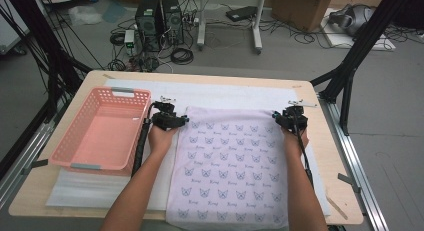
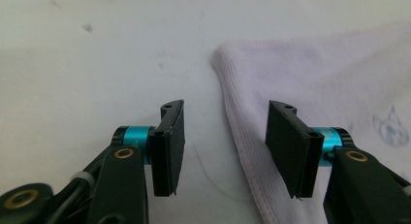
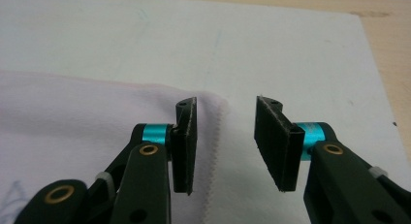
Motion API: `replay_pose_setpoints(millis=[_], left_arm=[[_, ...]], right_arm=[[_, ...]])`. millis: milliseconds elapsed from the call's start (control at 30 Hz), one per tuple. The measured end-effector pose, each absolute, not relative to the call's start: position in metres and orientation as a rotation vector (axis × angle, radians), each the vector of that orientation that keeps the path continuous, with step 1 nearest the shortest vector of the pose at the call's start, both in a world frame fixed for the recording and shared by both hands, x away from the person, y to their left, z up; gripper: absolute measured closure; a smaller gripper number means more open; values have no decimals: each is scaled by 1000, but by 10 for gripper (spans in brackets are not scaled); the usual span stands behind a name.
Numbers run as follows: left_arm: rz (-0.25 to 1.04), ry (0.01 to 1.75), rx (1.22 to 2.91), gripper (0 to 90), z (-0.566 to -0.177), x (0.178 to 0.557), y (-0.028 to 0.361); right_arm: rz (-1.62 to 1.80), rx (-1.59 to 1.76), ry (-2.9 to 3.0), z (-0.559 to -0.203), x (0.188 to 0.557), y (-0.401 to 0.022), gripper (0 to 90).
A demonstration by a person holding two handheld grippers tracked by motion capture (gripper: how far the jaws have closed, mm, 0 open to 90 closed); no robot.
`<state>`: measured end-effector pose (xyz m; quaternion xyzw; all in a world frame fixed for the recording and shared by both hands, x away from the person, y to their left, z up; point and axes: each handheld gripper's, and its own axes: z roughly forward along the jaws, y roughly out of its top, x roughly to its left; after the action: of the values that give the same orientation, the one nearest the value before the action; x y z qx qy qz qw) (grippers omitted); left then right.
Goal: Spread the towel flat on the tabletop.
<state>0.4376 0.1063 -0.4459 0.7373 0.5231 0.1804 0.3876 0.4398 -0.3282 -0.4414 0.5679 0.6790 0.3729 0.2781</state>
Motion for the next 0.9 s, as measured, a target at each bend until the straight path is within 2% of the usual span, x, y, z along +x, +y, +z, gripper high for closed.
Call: replay_pose_setpoints(millis=[33, 67, 167, 233, 333, 400, 467, 567, 733, 900], left_arm=[[469, 1328, 1881, 505, -446, 437, 106], [459, 1316, 1885, 564, -446, 437, 105], [497, 1262, 1914, 833, -447, 437, 99], [585, 1336, 1860, 883, -443, 438, 103], [638, 1404, 1801, 899, -442, 441, 112], [584, 1401, 1802, 895, -443, 442, 119], [525, 1389, 1792, 784, -442, 440, 123], [486, 1328, 1806, 716, -439, 436, 119], [407, 1271, 1833, 536, -433, 429, 108], [385, 1230, 1843, 473, -435, 411, 101]], right_arm=[[1010, 1514, 1827, -440, 438, -328, 595], [1025, 1515, 1832, -438, 437, -328, 593], [1042, 1499, 1862, -436, 433, -325, 585], [1042, 1488, 1881, -435, 430, -324, 584], [1051, 1465, 1900, -433, 426, -323, 584], [1046, 1465, 1925, -431, 423, -323, 579], [1041, 1464, 1950, -429, 421, -322, 574], [1050, 1434, 1978, -424, 416, -320, 575], [1062, 1367, 2030, -411, 403, -316, 575], [1081, 1312, 2048, -406, 381, -320, 593]])
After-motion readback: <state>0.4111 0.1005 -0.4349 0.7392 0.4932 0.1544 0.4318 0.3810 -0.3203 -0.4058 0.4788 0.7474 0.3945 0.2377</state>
